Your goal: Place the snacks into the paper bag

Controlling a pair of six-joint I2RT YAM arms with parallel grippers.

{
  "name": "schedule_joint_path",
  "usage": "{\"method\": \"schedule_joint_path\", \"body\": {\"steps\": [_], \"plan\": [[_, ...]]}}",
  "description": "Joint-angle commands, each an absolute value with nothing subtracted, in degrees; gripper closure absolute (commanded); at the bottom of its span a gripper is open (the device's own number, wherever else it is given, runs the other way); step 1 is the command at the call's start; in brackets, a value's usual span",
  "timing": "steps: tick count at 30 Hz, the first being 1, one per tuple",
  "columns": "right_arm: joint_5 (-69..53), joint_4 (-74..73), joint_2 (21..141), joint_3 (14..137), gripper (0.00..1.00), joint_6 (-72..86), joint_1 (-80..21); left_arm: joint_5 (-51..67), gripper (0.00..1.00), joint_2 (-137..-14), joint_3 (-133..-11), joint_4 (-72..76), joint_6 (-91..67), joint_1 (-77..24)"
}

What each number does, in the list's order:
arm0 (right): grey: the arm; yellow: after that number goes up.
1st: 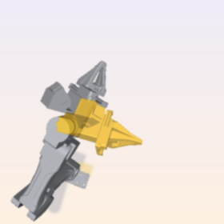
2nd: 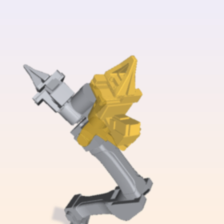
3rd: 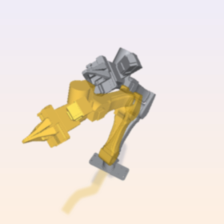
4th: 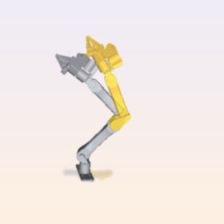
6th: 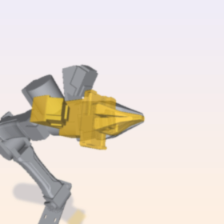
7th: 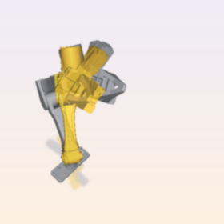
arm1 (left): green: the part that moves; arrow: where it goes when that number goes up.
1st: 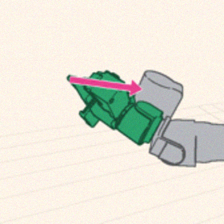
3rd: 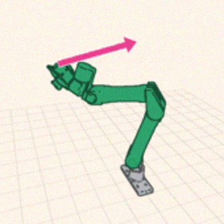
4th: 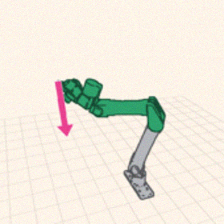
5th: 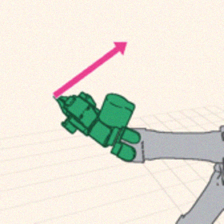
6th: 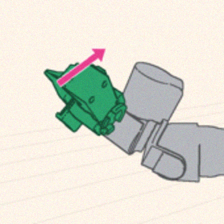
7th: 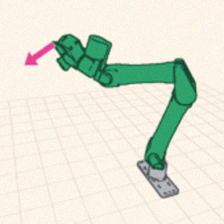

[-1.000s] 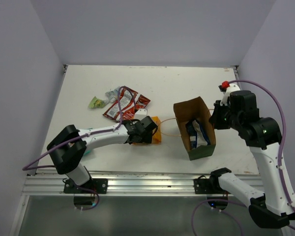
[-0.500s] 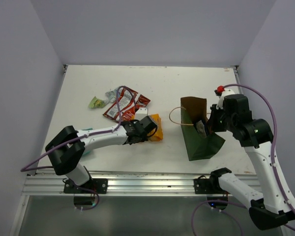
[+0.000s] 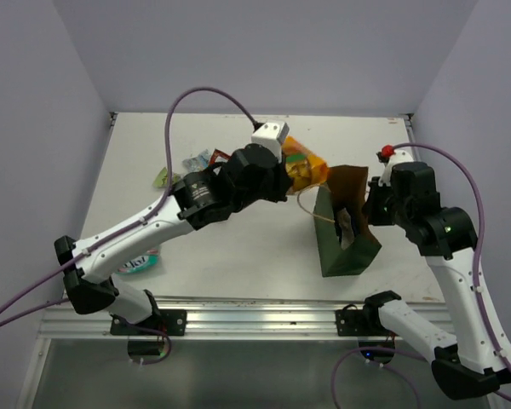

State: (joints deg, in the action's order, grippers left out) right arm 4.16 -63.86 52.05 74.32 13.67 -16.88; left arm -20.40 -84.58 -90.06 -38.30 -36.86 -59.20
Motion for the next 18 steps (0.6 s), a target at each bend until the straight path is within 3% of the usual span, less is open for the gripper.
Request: {"method": "schedule_joint_path", "body": {"steps": [1,9,18], "plan": [[5.9,-65.0,51.7,76.6,1.0,13.8,-17.1,-10.9,1.0,-85.2,-105.3,-29.1,-31.5,-64.9],[6.3,-65.3,51.3,76.6,1.0,14.4,-17.1,-4.5,1.0,-92.1,-109.1,-23.0,-32.9,-68.2],[7.3,-65.7,50.9,77.0,1.0,15.1,-17.1,-2.8,1.0,-94.9,-103.4,-22.6,-33.1,-68.6]]}}
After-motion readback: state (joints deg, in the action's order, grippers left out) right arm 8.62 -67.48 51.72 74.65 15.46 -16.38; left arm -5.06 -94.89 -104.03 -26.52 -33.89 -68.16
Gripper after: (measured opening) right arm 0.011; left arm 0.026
